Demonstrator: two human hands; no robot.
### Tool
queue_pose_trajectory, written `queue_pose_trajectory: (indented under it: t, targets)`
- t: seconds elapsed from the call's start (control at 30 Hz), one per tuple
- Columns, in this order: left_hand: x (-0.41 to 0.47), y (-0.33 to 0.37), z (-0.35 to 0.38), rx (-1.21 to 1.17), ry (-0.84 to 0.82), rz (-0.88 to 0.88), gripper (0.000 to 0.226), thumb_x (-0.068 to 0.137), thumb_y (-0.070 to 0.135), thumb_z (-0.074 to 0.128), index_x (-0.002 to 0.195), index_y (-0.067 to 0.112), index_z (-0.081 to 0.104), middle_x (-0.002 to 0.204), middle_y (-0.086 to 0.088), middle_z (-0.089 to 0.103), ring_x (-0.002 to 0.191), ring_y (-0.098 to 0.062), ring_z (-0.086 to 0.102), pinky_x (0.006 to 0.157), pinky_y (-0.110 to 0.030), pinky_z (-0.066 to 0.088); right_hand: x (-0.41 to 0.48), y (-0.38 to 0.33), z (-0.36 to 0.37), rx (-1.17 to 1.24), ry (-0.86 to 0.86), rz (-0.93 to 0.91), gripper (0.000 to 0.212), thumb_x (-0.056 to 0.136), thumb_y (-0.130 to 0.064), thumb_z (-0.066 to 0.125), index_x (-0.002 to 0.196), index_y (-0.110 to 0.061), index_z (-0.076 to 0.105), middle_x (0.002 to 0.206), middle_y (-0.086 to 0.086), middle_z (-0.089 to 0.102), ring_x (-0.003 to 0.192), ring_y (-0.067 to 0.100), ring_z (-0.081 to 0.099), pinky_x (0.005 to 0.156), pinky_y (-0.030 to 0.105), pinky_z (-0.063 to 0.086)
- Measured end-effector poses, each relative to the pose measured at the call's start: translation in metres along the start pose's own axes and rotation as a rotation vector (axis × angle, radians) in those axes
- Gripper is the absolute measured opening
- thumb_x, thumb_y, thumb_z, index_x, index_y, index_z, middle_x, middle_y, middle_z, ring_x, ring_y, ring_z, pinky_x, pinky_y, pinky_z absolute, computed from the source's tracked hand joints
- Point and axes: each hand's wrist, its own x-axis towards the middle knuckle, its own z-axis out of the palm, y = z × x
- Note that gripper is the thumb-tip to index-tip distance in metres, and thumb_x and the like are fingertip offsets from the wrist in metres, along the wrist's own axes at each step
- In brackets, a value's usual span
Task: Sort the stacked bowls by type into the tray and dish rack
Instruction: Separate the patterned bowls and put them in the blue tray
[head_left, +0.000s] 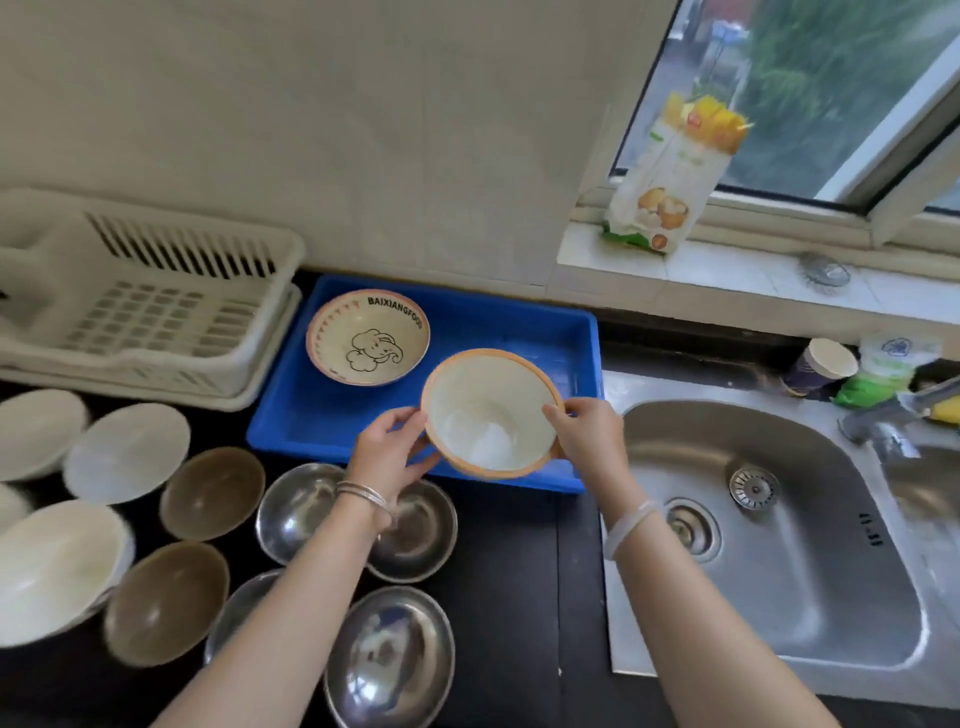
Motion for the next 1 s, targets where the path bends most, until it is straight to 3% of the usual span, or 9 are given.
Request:
queue_pose_trajectory:
  t: [0.13, 0.23, 0.4, 0.5, 0.57, 0.63, 0.7, 0.8, 1.0]
  targets:
    - [0.028, 0.027, -0.027, -0.115, 0.058, 0.076, 0.008, 0.089, 0.011, 0.056, 0.091, 0.016, 0.062, 0.104, -0.011, 0.06, 0.094, -0.023, 0.057, 0.08, -0.036, 0.052, 0.027, -0.045, 0.047, 0.038, -0.053, -0.037, 0.031, 0.086, -0.02, 0.061, 0.074, 0.008, 0.066, 0.055, 0.006, 0.059, 0.051, 0.016, 0.063, 0.053, 0.029, 0.059]
    - [0.056, 0.043, -0.044, -0.128, 0.082, 0.126, 0.015, 0.09, 0.009, 0.054, 0.102, 0.014, 0.06, 0.106, -0.01, 0.061, 0.094, -0.021, 0.058, 0.078, -0.031, 0.053, 0.049, -0.074, 0.077, 0.064, -0.087, -0.051, 0.029, 0.086, -0.018, 0.059, 0.066, 0.003, 0.062, 0.052, 0.003, 0.058, 0.043, 0.009, 0.062, 0.06, 0.034, 0.061]
    - [0.108, 0.06, -0.066, -0.113, 0.145, 0.17, 0.021, 0.092, 0.004, 0.047, 0.103, 0.019, 0.057, 0.107, -0.008, 0.059, 0.097, -0.023, 0.055, 0.067, -0.026, 0.053, 0.081, -0.111, 0.123, 0.04, -0.15, -0.023, 0.024, 0.08, -0.009, 0.046, 0.057, -0.009, 0.05, 0.051, 0.001, 0.049, 0.033, 0.004, 0.055, 0.07, 0.047, 0.06]
    - [0.136, 0.063, -0.073, -0.12, 0.161, 0.156, 0.027, 0.093, 0.003, 0.046, 0.113, 0.017, 0.056, 0.107, -0.007, 0.056, 0.095, -0.022, 0.054, 0.065, -0.027, 0.052, 0.096, -0.118, 0.145, 0.008, -0.161, -0.02, 0.024, 0.078, -0.007, 0.044, 0.054, -0.009, 0.049, 0.052, 0.004, 0.051, 0.045, 0.017, 0.055, 0.07, 0.053, 0.058]
    - [0.152, 0.06, -0.078, -0.103, 0.178, 0.131, 0.031, 0.093, 0.002, 0.046, 0.122, 0.011, 0.054, 0.11, -0.007, 0.055, 0.097, -0.022, 0.053, 0.072, -0.031, 0.051, 0.104, -0.118, 0.156, -0.013, -0.141, -0.034, 0.022, 0.076, -0.004, 0.044, 0.054, -0.009, 0.049, 0.059, 0.011, 0.048, 0.056, 0.024, 0.048, 0.077, 0.057, 0.055]
    - [0.168, 0.056, -0.082, -0.026, 0.202, 0.125, 0.034, 0.092, 0.001, 0.048, 0.125, 0.006, 0.054, 0.115, -0.009, 0.057, 0.097, -0.019, 0.054, 0.075, -0.026, 0.05, 0.109, -0.117, 0.164, -0.03, -0.109, -0.055, 0.023, 0.074, -0.002, 0.046, 0.052, -0.01, 0.043, 0.061, 0.013, 0.042, 0.061, 0.022, 0.04, 0.073, 0.046, 0.057]
    - [0.18, 0.051, -0.086, 0.058, 0.23, 0.122, 0.034, 0.09, 0.0, 0.049, 0.123, 0.005, 0.055, 0.121, -0.011, 0.059, 0.096, -0.018, 0.054, 0.076, -0.024, 0.05, 0.112, -0.117, 0.17, -0.055, -0.09, -0.061, 0.019, 0.072, -0.001, 0.046, 0.055, -0.008, 0.045, 0.059, 0.012, 0.04, 0.061, 0.022, 0.037, 0.059, 0.034, 0.042]
    - [0.191, 0.045, -0.089, 0.029, 0.259, 0.087, 0.035, 0.09, -0.001, 0.05, 0.124, 0.004, 0.055, 0.125, -0.015, 0.059, 0.097, -0.021, 0.054, 0.084, -0.032, 0.049, 0.115, -0.115, 0.178, -0.068, -0.088, -0.038, 0.022, 0.074, 0.0, 0.048, 0.054, -0.009, 0.043, 0.055, 0.008, 0.037, 0.061, 0.021, 0.034, 0.057, 0.032, 0.029]
    - [0.2, 0.041, -0.09, -0.038, 0.279, 0.072, 0.033, 0.089, -0.002, 0.05, 0.12, 0.005, 0.058, 0.122, -0.014, 0.061, 0.111, -0.029, 0.057, 0.087, -0.033, 0.05, 0.117, -0.107, 0.188, -0.006, -0.083, -0.004, 0.016, 0.081, -0.003, 0.05, 0.068, 0.003, 0.058, 0.067, 0.013, 0.046, 0.065, 0.021, 0.037, 0.059, 0.032, 0.031]
